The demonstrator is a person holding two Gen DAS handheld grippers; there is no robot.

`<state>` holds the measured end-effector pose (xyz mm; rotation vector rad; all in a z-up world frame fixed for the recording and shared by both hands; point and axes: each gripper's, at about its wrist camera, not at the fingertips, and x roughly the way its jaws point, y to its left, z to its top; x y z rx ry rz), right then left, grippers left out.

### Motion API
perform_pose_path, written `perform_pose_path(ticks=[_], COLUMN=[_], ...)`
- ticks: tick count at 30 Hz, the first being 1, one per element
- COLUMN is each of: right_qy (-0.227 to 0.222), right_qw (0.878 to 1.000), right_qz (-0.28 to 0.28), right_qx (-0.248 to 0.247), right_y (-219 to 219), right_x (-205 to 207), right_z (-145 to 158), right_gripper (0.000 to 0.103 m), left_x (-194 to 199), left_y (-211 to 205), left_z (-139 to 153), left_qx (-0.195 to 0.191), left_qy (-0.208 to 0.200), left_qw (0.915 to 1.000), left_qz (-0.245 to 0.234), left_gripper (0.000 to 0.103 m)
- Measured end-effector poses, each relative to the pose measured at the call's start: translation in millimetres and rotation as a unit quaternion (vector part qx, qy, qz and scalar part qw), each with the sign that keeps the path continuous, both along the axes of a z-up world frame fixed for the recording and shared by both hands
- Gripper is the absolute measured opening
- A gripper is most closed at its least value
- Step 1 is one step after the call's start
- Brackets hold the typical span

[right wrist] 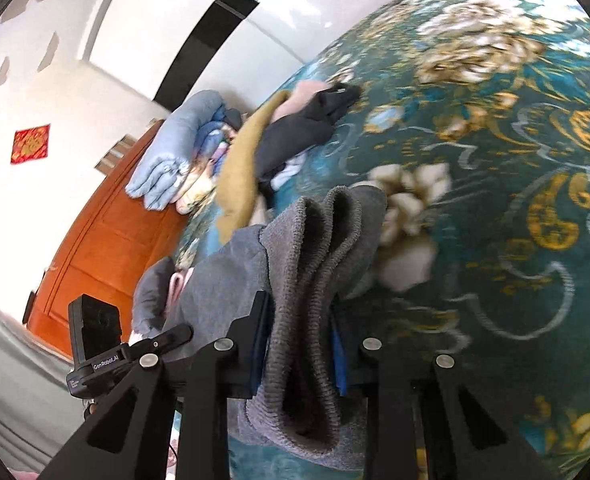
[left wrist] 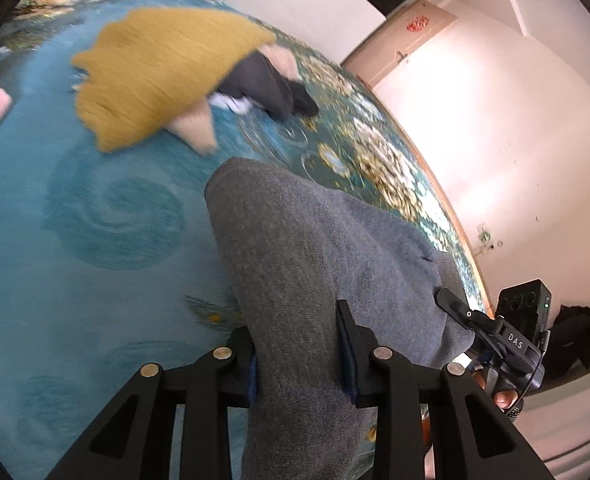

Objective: Fold clothes
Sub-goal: 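Lift the folded sweatshirt with both grippers and carry it toward the clothes pile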

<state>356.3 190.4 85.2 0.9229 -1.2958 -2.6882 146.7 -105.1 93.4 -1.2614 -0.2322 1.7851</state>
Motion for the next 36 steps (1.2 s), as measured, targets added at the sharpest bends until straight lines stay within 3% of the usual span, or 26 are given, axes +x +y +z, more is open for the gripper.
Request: perform_pose_path(ticks=[8, 19, 26, 31, 36], right_qy=[0.013, 0.025, 0.045, 0.043, 0.023], right_qw=[0.997, 0.986, 0.976, 0.972, 0.970], right_qz=[0.069, 0.153, 0.205, 0.226, 0.238], right_qx=[0.023, 0.054, 0.056, 0.050, 0.049], right_y=[-68.5, -185.8, -262.9, -312.1, -358.5], right_x=[-77.3, -206.4, -289.1, -350.9, -398.6], right_z=[33.4, 64.9, 77.9, 69.0, 44.1], right_gripper=[0.029, 0.029, 0.029, 0.029, 0.029], left_x=[-45.9, -143.0, -195.6, -243.0, -280.4], left_y=[-89.4, -234.1, -331.9, -386.1, -425.7], left_z=[30.2, 83.7, 117.7, 115.3, 78.2], left_qx=[0.025, 0.066, 0.050, 0.041, 0.043], left_qy=[0.019, 0.075, 0.136, 0.148, 0.128], left_qw=[0.9983, 0.9904, 0.9796, 0.9736, 0.9701], left_qz=[0.049, 0.096, 0.140, 0.169, 0.202], left_gripper=[0.034, 0.034, 0.034, 0.034, 0.034])
